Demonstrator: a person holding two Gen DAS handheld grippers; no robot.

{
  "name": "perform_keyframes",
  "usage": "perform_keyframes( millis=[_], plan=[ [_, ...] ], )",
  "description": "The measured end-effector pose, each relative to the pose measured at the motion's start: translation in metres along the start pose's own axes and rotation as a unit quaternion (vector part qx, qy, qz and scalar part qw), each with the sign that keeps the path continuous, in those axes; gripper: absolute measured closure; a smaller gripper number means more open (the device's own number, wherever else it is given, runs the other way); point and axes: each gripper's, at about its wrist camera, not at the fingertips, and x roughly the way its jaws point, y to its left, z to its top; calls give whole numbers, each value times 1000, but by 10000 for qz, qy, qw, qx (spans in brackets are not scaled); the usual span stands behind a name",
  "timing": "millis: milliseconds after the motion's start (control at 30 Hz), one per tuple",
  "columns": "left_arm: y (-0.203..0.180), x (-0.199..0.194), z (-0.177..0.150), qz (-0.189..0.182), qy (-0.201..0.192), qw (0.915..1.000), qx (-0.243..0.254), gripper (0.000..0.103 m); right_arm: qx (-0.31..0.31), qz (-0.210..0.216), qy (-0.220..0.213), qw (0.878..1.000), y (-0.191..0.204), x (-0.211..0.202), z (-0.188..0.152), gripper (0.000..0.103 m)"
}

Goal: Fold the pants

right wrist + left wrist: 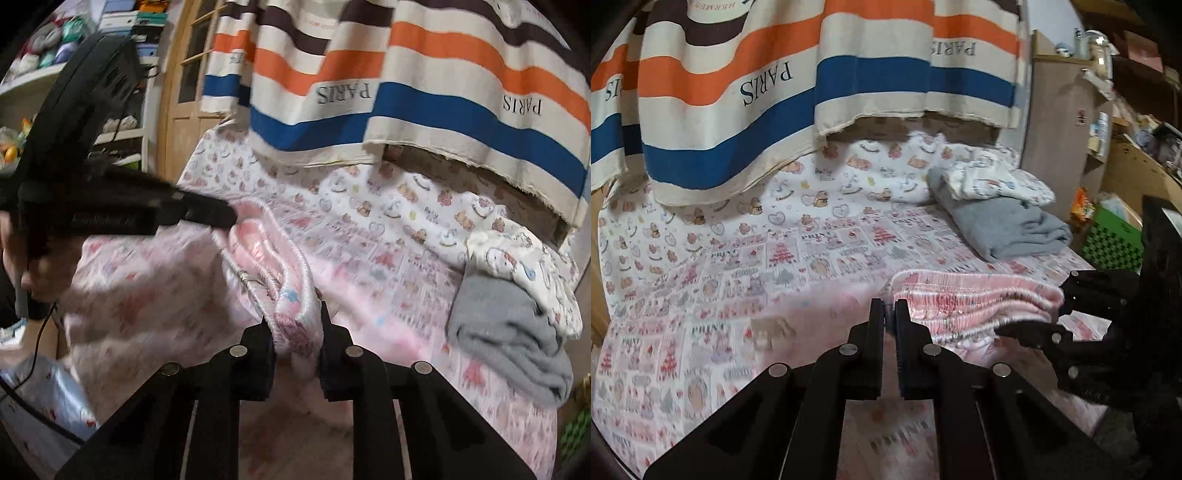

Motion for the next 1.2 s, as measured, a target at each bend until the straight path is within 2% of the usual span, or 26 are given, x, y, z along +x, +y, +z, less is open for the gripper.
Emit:
perform_keyframes(
  millis=[100,133,200,333,400,433,467,533,633,733,800,867,933,1033,1200],
  plan=[
    [8,22,10,324,127,9994,-18,98,681,507,290,9960,-32,28,12,84],
    [11,30,11,361,180,9992,-58,98,828,544,342,9945,-38,34,13,84],
    [19,43,13,494,241,9984,-141,98,1124,461,508,9913,-53,52,14,84],
    [35,53,13,563,252,9975,-338,98,1235,201,662,9899,-63,68,6,83],
    [41,49,8,381,266,9982,-375,96,1284,65,720,9891,-66,72,1,78],
    [41,48,7,291,293,9986,-322,90,1318,2,659,9891,-67,70,-1,71],
    [40,45,4,208,329,9990,-232,82,1355,-73,568,9891,-70,68,-2,58],
    [35,42,-1,65,432,9990,-66,71,1444,-213,372,9886,-77,61,-3,38],
    [31,43,-10,-247,693,9973,-2,70,1736,-303,266,9840,-91,47,-2,38],
    [33,42,-23,-365,903,9952,-125,70,2143,-53,87,9767,-102,21,-9,38],
    [37,34,-35,-373,888,9952,-181,71,2164,46,35,9763,-100,1,-20,43],
    [38,26,-45,-401,854,9955,-108,78,2018,97,158,9793,-91,-11,-32,59],
    [35,24,-51,-350,886,9954,45,78,1873,225,339,9815,-81,-16,-43,68],
    [34,30,-54,-221,924,9954,111,78,1644,339,630,9838,-67,-13,-55,70],
    [35,44,-53,-273,1004,9946,-22,79,1629,370,817,9825,-61,4,-57,70]
  ],
)
